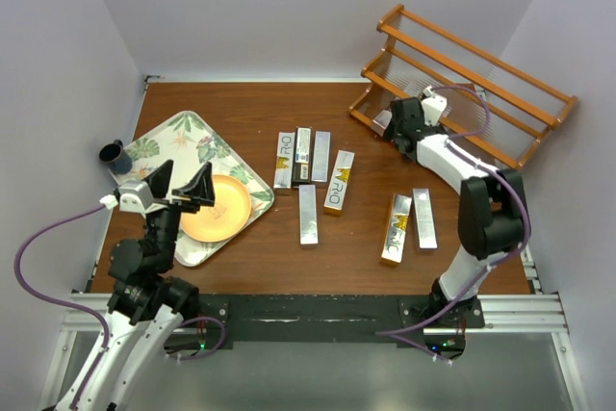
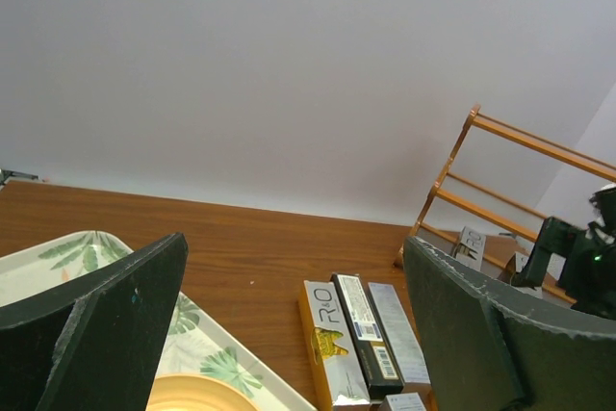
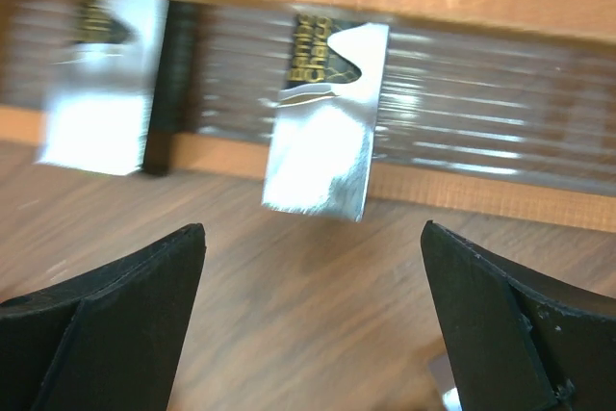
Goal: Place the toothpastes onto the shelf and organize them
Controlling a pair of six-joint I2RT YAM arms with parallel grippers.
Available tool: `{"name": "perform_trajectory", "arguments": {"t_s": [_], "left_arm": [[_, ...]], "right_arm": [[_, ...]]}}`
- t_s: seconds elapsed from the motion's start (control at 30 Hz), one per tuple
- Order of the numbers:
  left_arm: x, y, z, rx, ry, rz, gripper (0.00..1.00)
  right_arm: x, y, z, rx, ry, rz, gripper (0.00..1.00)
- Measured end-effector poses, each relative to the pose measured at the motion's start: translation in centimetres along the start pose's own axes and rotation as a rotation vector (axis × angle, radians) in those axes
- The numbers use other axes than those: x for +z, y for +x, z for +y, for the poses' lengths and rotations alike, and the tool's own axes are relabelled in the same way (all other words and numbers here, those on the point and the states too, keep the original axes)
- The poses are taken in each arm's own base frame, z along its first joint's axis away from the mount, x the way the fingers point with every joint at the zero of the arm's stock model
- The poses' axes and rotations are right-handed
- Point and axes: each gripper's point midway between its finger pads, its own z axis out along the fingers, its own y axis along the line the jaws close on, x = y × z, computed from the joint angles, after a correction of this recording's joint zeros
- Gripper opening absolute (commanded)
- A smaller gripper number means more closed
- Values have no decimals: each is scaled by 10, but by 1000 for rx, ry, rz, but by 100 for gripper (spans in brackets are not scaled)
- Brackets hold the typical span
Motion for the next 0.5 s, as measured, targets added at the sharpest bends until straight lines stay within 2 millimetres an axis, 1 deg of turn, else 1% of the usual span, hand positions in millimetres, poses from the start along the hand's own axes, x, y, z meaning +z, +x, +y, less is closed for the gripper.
{"name": "perform_trajectory", "arguments": {"t_s": [0.13,0.2,0.3,0.4,0.5], "left_arm": [[2,6,0,6,1,22,100],[6,12,-1,13,1,46,100],[14,23,-4,30,1,109,100],[28,42,-8,56,1,216,100],[41,70,-11,86,-1,353,100]], "right_arm": [[-34,-16,6,29,-121,-15,98],[-49,-15,7,32,-182,-8,98],[-68,-7,3,23,-251,7,98],[-87,0,-3,2,-320,16,98],[-103,2,-4,-15,-390,11,98]]}}
